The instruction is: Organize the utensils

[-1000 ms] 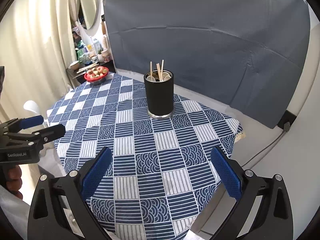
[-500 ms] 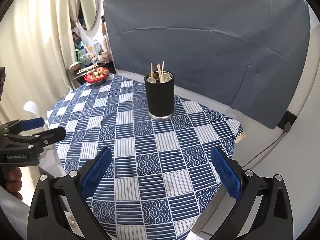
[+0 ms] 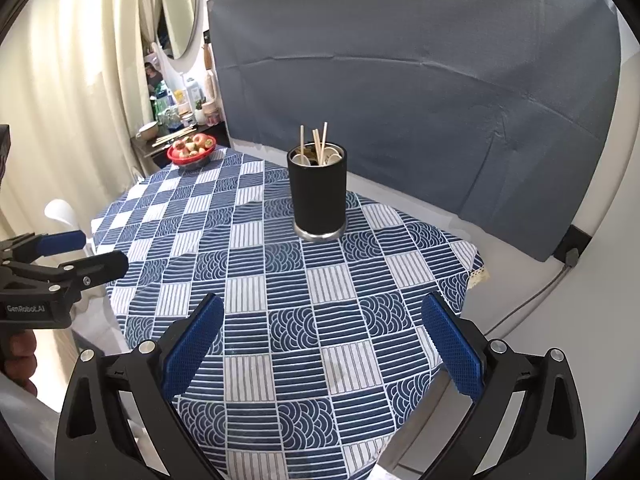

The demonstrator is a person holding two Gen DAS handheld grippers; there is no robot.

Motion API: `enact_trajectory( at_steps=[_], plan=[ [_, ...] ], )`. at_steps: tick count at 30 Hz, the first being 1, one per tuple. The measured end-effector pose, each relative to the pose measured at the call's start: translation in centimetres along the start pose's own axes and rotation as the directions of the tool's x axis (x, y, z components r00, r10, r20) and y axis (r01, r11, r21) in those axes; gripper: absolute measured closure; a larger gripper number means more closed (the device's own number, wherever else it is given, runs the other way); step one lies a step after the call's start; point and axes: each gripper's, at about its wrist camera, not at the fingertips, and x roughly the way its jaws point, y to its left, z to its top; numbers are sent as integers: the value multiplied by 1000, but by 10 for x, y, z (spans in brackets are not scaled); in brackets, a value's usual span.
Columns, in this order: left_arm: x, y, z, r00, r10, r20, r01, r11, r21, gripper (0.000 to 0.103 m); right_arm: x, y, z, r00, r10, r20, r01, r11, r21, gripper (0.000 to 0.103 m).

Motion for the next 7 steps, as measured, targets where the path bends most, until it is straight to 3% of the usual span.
enact_trajectory(
  at_steps=[7],
  plan=[
    [5,5,2,1000,-3,-3,3,1000,-9,6,3,-3,-1,1000,7,-7,-7,999,34,8]
  ],
)
